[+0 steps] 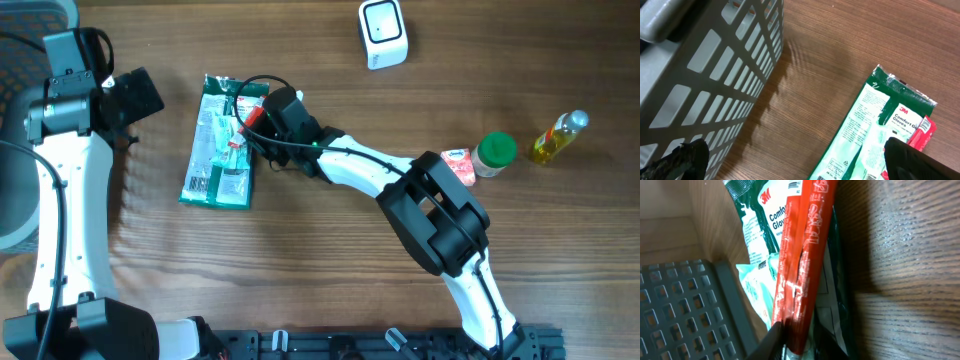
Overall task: Scan the item barcode
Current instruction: 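Reach the right gripper to the red tube on the gloves packet and grasp, then lift the red tube and set it on the table centre, then grasp the red tube's ends with the left and right grippers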
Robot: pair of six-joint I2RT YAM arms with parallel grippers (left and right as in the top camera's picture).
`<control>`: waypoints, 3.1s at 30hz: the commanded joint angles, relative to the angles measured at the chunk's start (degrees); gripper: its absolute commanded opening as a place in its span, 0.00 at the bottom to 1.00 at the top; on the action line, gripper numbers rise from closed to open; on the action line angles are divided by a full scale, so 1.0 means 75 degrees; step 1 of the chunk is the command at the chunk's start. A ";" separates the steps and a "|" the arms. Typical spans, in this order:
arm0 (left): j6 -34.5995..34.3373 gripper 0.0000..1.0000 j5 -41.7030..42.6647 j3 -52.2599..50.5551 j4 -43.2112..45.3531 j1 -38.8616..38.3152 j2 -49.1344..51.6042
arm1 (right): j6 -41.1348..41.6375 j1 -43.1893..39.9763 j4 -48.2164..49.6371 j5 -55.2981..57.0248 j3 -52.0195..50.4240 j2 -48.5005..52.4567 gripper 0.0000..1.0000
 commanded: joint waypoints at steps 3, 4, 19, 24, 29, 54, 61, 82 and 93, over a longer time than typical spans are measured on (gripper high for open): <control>-0.0070 1.00 -0.0067 0.0096 0.0017 0.0064 -0.0096 | -0.0061 0.0020 -0.0096 0.0280 0.0073 0.0195 0.09; -0.0070 1.00 -0.0067 0.0096 0.0017 0.0064 -0.0096 | -0.0076 0.0017 -0.0117 0.0230 0.0073 0.0195 0.04; -0.0070 1.00 -0.0067 0.0096 0.0017 0.0064 -0.0096 | -1.0529 -0.2159 -0.6132 -0.3751 0.0073 -0.1186 0.04; -0.0070 1.00 -0.0067 0.0096 0.0017 0.0064 -0.0096 | -1.2266 -0.2285 -0.7630 0.0557 -0.0335 -0.1183 0.04; -0.0070 1.00 -0.0067 0.0096 0.0017 0.0064 -0.0096 | -1.1943 -0.2299 -0.6878 0.1367 -0.0516 -0.1180 0.46; -0.0256 1.00 0.0221 0.0096 0.0761 0.0064 -0.0096 | -0.9495 -0.2806 -0.8119 0.0781 -0.0609 -0.2151 0.64; -0.0877 0.33 0.5394 -0.0446 -0.0157 -0.0950 -0.0082 | -1.1004 -0.3427 -0.8297 -0.1288 -0.0618 -0.2151 0.64; -0.2873 0.04 0.3130 -0.0903 0.2127 -0.4954 0.3235 | -1.1278 -0.3628 -0.8457 -0.2130 -0.0629 -0.2151 0.66; -0.2932 0.04 0.3042 -0.0903 0.2544 -0.4954 0.3920 | -1.1934 -0.4170 -0.8428 -0.2751 -0.1247 -0.2151 0.65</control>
